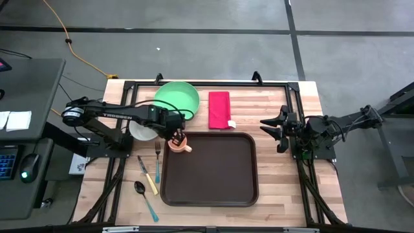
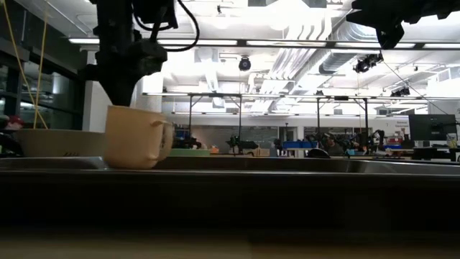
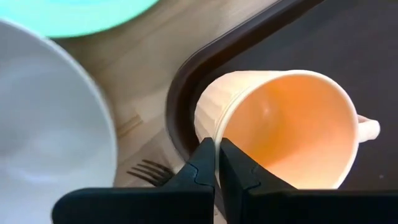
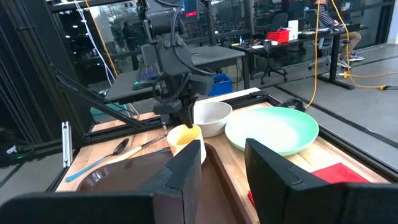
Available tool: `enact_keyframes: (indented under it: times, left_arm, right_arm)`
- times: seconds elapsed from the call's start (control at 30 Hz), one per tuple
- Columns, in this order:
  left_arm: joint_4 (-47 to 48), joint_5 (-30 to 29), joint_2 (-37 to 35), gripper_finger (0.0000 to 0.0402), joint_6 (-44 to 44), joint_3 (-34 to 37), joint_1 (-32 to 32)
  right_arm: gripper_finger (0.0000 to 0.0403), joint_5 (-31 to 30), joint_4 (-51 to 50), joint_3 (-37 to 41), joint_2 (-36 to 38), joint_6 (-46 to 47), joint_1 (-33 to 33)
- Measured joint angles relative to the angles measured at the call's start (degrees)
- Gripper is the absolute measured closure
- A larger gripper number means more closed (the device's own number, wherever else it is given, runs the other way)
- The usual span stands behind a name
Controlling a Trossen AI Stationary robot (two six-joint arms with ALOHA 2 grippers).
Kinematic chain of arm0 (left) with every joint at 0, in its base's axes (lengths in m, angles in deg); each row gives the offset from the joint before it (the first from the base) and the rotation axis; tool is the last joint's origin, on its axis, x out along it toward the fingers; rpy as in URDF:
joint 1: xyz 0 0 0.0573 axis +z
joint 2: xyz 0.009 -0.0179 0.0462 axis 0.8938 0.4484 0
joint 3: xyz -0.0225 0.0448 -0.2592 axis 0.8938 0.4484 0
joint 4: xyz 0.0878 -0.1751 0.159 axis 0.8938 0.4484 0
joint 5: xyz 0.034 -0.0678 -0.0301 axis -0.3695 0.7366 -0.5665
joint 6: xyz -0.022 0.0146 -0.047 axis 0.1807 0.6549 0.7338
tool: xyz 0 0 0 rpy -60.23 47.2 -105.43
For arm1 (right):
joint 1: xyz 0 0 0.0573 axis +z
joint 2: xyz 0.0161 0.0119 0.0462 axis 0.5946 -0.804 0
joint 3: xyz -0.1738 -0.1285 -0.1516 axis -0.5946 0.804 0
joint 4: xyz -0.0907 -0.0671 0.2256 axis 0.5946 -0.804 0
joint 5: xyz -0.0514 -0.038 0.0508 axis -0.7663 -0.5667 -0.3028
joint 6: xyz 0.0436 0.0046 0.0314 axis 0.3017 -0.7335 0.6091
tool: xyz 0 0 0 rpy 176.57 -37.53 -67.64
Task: Set up tray
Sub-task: Put the orange mug on the black serving tray
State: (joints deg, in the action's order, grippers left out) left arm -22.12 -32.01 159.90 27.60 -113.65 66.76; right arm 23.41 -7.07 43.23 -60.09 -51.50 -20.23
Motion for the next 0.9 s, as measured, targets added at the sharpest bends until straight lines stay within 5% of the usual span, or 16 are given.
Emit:
enact_keyframes:
  times: [0.9]
  left_arm:
    - [-0.2,-1.6,0.4,0.0364,2.0,0.0,0.0]
  right_arm:
    - [0.0300,0.9,0.0,0.0,0.0,0.4,0.0]
